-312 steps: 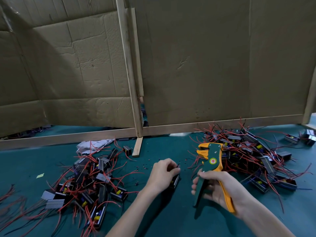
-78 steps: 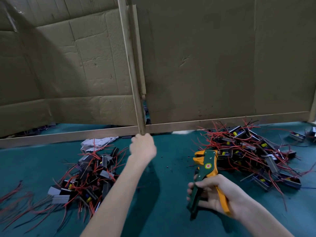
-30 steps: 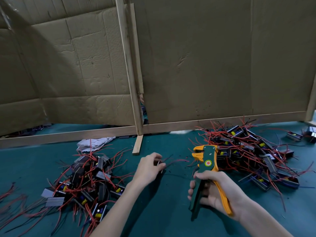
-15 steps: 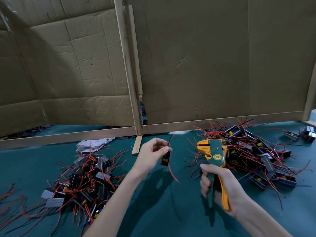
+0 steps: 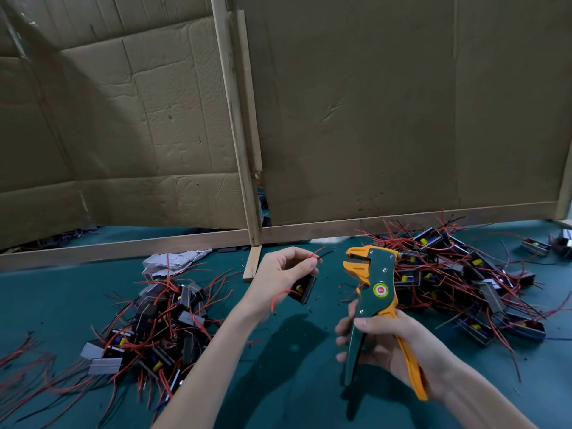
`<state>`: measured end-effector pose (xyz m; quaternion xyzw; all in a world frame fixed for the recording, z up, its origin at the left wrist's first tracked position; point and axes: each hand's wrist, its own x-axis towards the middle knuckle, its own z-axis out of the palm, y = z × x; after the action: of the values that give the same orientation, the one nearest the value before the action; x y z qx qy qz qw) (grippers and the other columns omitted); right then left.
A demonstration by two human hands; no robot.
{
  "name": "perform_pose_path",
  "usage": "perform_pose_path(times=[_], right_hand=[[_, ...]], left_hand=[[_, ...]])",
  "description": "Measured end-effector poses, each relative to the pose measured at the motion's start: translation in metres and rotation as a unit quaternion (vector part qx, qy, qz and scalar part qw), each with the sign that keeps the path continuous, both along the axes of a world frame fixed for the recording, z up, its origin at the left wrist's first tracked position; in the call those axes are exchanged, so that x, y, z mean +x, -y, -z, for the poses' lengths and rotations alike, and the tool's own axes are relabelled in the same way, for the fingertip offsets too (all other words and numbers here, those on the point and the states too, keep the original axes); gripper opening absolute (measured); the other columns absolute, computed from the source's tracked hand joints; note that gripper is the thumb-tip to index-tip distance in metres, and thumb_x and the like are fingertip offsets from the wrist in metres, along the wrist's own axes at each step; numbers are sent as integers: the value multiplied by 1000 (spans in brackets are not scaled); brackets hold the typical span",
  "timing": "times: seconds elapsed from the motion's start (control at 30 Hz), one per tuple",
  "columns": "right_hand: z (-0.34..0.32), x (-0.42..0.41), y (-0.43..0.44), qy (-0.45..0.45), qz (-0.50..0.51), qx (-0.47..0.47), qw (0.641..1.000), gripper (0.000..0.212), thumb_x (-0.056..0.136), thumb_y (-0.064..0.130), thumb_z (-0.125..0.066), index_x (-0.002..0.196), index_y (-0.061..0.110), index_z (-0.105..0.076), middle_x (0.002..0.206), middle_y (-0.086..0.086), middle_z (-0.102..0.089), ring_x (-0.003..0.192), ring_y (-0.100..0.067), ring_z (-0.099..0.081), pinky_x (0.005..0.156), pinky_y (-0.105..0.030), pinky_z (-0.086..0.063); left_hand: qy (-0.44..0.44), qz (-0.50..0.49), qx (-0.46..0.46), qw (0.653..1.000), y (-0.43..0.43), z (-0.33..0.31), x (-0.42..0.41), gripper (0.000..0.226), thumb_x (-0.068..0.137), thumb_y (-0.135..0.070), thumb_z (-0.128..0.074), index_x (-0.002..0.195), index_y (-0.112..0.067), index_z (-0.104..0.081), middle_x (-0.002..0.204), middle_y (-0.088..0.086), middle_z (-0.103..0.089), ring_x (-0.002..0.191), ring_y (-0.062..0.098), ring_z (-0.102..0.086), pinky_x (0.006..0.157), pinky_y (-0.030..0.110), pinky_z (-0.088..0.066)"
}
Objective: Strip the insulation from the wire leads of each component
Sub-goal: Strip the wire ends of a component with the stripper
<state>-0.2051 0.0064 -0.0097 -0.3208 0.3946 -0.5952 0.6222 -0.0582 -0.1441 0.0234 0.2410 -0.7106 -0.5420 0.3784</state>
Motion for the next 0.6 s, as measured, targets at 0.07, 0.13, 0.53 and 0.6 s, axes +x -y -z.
perform_pose_path(times=[0.07,0.13,0.53,0.6], right_hand=[[0,2,-1,-8,-12,5,1000,33,55,8,-80,86,3,-71,88,-28,-63,77,-38,-65,71,-49,-56],[0,4,-1,-10,-17,13,1000,34,57,7,-79,89,2,-70,86,-28,-62,75,-38,-64,70,-50,-56],[0,0,4,15,3,99,995,29,77,15,-58,102,1,-54,94,-32,-65,74,-39,-65,71,-51,-57],[3,-3,5,67,3,93,993,40,82,17,-57,116,-4,-56,104,-34,-64,79,-41,-66,71,-51,-58]], left_hand=[[-2,-2,-6,1000,0,-1,0,9,89,-13,-64,83,-16,-69,65,-7,-69,62,-1,-62,58,12,-47],[-4,-7,-1,1000,0,-1,1,9,88,-15,-66,80,-16,-69,63,-7,-67,59,0,-59,53,13,-45],[98,-79,-9,992,15,12,3,16,89,-17,-65,74,-20,-65,61,-10,-65,59,7,-56,57,16,-45],[137,-89,-17,986,16,19,3,16,89,-16,-64,74,-19,-64,63,-8,-66,63,12,-57,63,24,-48]])
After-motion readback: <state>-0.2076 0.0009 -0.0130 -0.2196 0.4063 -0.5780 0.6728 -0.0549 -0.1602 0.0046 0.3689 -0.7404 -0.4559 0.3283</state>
